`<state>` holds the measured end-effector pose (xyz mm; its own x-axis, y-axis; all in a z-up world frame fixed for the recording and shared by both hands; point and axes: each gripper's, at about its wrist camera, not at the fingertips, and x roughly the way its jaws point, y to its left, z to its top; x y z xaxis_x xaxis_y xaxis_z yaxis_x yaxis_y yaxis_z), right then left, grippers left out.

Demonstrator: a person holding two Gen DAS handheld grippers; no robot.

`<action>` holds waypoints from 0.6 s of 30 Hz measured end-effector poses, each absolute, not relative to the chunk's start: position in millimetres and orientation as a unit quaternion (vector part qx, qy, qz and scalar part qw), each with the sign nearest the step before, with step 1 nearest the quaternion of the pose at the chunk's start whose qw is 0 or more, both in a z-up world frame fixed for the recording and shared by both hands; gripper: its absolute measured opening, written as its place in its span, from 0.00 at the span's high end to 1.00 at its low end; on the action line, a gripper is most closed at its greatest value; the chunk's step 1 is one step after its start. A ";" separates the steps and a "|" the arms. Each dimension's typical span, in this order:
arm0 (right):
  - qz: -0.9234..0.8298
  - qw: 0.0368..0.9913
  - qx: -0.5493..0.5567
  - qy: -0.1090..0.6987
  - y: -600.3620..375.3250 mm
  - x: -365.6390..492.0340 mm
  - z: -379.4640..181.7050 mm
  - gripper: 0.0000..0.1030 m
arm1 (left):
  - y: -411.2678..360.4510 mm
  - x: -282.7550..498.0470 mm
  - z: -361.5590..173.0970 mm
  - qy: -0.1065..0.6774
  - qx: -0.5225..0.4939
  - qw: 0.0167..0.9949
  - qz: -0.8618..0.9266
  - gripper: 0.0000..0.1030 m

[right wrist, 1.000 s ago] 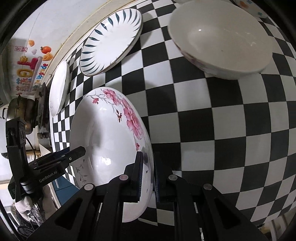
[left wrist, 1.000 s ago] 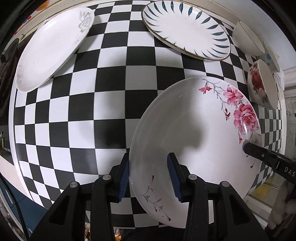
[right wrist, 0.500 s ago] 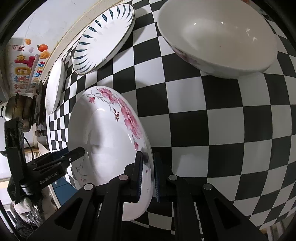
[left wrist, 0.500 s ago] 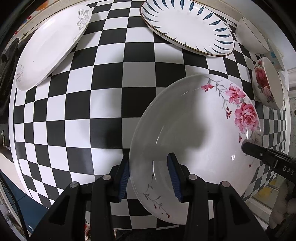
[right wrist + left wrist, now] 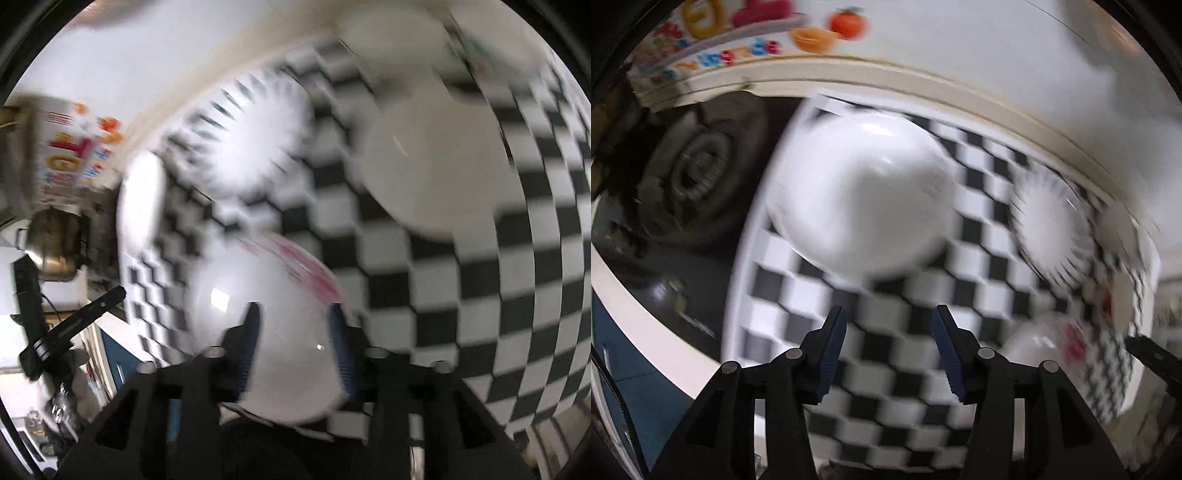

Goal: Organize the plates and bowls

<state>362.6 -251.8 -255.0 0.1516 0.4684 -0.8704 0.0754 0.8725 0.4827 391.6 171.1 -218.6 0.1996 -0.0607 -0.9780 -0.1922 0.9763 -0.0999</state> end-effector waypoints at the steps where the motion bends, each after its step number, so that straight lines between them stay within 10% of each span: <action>1: 0.146 0.736 0.224 0.622 -236.8 371.1 -247.4 0.31 | 178.2 400.0 -230.6 0.633 -0.104 0.765 0.046 0.55; 18: 0.207 0.679 0.137 0.691 4.5 560.3 -351.0 0.39 | 265.8 469.1 -334.9 0.687 -0.156 0.709 0.046 0.55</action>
